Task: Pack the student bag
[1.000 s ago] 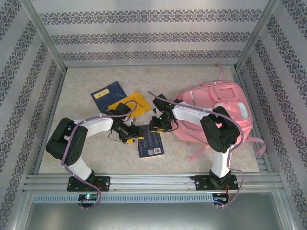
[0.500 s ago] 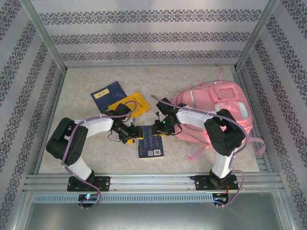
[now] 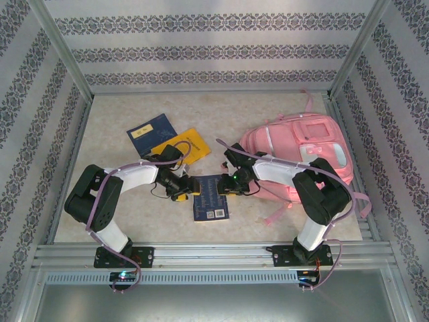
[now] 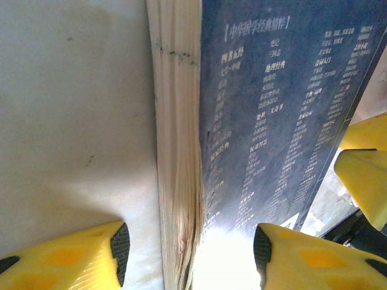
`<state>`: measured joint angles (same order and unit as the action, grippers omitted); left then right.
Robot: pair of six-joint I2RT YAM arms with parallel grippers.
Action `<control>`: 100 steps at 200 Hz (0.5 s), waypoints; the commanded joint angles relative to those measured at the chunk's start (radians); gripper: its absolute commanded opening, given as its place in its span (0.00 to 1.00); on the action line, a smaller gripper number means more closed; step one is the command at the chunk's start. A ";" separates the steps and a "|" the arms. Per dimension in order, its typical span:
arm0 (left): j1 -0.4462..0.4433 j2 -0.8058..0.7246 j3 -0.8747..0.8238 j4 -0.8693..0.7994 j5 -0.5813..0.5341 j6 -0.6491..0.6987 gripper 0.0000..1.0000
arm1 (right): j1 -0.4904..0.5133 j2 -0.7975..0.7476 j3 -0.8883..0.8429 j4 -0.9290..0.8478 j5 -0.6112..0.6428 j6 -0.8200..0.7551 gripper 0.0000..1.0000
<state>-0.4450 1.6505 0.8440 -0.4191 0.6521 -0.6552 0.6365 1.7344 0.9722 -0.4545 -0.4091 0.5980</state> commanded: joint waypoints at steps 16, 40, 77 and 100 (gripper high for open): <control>-0.009 0.001 -0.010 0.058 0.037 -0.022 0.56 | -0.009 0.019 -0.015 0.052 -0.040 0.027 0.35; -0.011 0.010 -0.013 0.082 0.052 -0.035 0.53 | -0.009 0.047 -0.008 0.073 -0.080 0.030 0.34; -0.013 0.023 -0.014 0.113 0.067 -0.048 0.44 | -0.011 0.044 -0.010 0.108 -0.146 0.033 0.32; -0.012 0.029 -0.021 0.117 0.069 -0.047 0.41 | -0.026 0.022 -0.027 0.143 -0.203 0.041 0.32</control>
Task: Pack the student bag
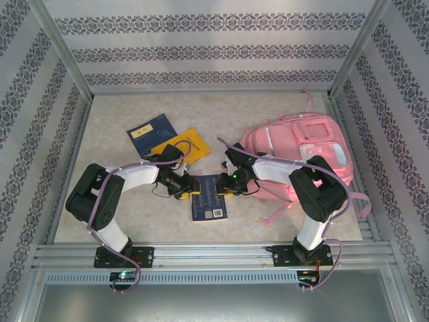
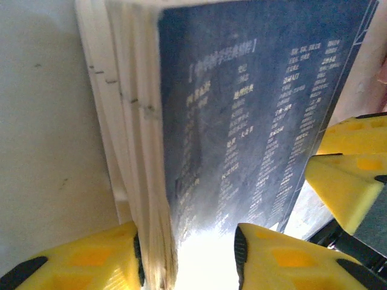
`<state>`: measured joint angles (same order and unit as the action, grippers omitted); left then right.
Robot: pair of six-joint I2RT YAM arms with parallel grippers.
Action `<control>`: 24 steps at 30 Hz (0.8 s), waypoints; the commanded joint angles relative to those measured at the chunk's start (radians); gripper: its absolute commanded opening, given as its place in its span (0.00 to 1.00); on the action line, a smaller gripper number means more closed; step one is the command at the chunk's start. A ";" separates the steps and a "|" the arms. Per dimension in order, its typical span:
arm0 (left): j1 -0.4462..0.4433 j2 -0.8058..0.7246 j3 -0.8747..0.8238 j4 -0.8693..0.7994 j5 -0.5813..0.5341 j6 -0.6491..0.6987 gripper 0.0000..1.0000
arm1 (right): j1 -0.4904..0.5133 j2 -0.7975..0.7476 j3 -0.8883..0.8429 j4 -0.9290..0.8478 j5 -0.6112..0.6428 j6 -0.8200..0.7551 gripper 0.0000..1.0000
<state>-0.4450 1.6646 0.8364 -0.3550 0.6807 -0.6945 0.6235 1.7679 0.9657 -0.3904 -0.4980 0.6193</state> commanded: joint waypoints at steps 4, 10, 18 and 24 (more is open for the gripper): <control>-0.012 0.015 -0.021 0.050 0.034 -0.003 0.39 | -0.039 -0.042 -0.060 0.148 -0.191 0.058 0.31; -0.012 0.023 -0.029 0.051 0.035 0.005 0.37 | -0.062 -0.065 -0.102 0.228 -0.333 0.091 0.30; -0.011 0.038 -0.030 0.053 0.046 0.016 0.35 | -0.051 -0.047 -0.111 0.299 -0.392 0.122 0.29; -0.007 0.021 -0.033 0.046 0.050 0.013 0.35 | -0.034 0.002 -0.070 0.234 -0.315 0.097 0.28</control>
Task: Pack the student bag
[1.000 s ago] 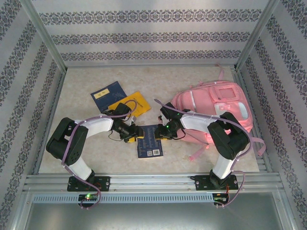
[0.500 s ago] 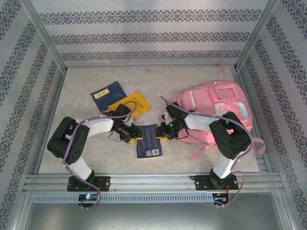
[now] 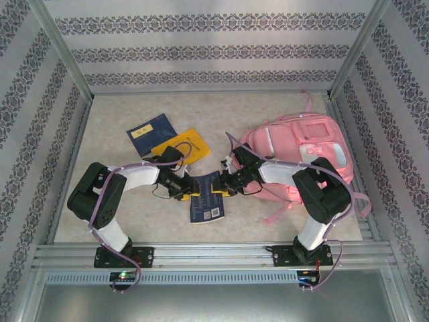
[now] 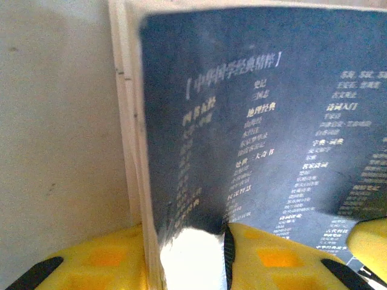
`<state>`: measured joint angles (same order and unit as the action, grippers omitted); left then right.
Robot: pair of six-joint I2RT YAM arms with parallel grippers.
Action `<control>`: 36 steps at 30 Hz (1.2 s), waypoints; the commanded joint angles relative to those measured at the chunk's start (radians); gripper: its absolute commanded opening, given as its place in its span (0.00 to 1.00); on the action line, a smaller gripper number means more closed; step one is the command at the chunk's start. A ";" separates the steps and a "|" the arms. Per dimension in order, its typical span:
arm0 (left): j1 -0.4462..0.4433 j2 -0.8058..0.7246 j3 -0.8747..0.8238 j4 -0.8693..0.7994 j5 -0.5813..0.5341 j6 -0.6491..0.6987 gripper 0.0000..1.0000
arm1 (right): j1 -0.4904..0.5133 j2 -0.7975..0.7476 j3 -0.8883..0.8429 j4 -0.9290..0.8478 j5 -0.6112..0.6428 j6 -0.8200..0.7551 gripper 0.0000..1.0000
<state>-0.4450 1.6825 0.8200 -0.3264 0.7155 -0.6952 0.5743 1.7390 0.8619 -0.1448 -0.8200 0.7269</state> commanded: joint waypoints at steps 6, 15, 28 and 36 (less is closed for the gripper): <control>0.076 -0.095 -0.039 -0.039 0.002 0.000 0.56 | -0.011 -0.016 0.077 -0.133 0.078 -0.055 0.00; 0.163 -0.206 -0.004 0.134 0.098 -0.269 0.73 | -0.094 -0.186 0.175 -0.069 0.095 0.137 0.00; 0.178 -0.172 -0.017 0.940 0.081 -0.927 0.78 | -0.130 -0.271 0.327 0.128 0.357 0.463 0.00; 0.178 -0.150 0.018 0.974 0.049 -0.949 0.79 | -0.122 -0.324 0.308 0.223 0.578 0.537 0.00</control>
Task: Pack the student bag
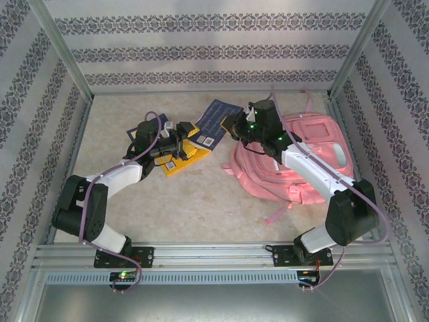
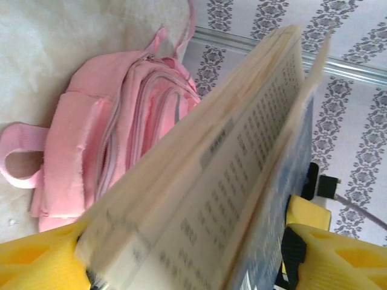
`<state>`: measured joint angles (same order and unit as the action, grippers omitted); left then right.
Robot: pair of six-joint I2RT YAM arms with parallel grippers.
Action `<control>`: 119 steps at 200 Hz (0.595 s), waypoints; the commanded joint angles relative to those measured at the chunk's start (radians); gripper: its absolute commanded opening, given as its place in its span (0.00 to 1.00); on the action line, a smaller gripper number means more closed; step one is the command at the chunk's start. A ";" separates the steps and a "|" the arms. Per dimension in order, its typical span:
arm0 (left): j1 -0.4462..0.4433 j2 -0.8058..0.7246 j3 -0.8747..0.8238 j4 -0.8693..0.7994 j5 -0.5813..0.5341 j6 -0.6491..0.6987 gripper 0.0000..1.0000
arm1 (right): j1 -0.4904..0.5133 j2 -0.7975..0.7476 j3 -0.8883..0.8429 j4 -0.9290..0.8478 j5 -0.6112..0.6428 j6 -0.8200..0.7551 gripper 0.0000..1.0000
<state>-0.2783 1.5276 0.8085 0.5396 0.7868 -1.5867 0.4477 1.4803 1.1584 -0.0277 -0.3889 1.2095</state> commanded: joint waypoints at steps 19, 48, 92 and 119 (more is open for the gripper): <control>0.013 0.019 0.037 0.156 -0.039 -0.086 0.79 | 0.000 -0.096 -0.039 0.172 0.228 0.128 0.00; 0.012 0.025 0.061 0.192 -0.061 -0.105 0.80 | 0.000 -0.114 -0.046 0.172 0.277 0.140 0.00; 0.005 0.071 0.133 0.294 -0.118 -0.161 0.81 | 0.009 -0.111 -0.084 0.262 0.323 0.227 0.00; -0.011 0.086 0.173 0.333 -0.135 -0.169 0.79 | 0.012 -0.107 -0.076 0.272 0.331 0.239 0.00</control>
<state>-0.2798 1.5799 0.9142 0.7364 0.6979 -1.7149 0.4477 1.3865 1.0752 0.1337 -0.1020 1.4097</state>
